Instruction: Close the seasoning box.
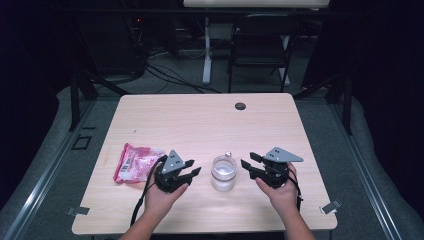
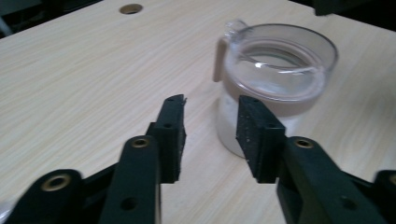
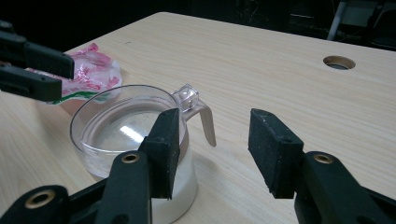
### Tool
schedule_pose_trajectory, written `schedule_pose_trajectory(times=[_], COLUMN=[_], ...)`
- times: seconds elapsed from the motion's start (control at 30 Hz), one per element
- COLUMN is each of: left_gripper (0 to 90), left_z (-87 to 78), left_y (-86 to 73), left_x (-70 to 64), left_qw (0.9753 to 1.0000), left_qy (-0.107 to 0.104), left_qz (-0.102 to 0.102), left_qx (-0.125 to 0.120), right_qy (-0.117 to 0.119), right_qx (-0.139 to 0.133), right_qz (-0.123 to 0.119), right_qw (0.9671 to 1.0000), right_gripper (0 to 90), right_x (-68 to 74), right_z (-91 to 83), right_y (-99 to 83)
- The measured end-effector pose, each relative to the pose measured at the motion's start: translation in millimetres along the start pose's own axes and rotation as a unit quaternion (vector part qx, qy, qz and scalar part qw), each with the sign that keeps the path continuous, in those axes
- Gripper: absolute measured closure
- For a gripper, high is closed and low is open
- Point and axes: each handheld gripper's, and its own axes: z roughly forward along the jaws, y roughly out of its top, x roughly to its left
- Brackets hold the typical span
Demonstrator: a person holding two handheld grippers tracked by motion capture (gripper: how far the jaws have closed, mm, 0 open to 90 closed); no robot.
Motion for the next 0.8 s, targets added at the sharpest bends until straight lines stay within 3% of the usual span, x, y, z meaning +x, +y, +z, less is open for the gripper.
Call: schedule_pose_trajectory(times=[0.13, 0.23, 0.47, 0.7, 0.8], left_gripper=[49.2, 45.3, 42.3, 42.1, 42.2], left_z=[-9.1, -17.3, -33.2, -36.6, -34.6], left_y=[-3.2, -7.8, -23.4, -43.2, -49.4], left_x=[15.2, 25.9, 42.8, 60.5, 66.1], left_qw=[0.9995, 0.9990, 0.9983, 0.9962, 0.9950], left_qy=[0.030, 0.040, 0.058, 0.076, 0.087], left_qz=[-0.006, -0.015, -0.005, -0.041, -0.045], left_qx=[-0.011, -0.009, 0.005, 0.007, 0.021], right_qy=[-0.002, -0.005, -0.011, -0.016, -0.022], right_qx=[0.001, 0.000, 0.003, 0.012, 0.014], right_qz=[0.001, 0.002, 0.003, 0.013, 0.018], right_qw=[1.0000, 1.0000, 0.9999, 0.9997, 0.9995], right_gripper=[51.8, 50.7, 48.3, 47.5, 47.2], right_x=[-0.7, -1.7, -3.7, -7.0, -10.5], right_z=[0.7, 0.4, 1.9, 5.4, 5.3], right_y=[-0.4, -0.5, -1.7, -5.8, -7.4])
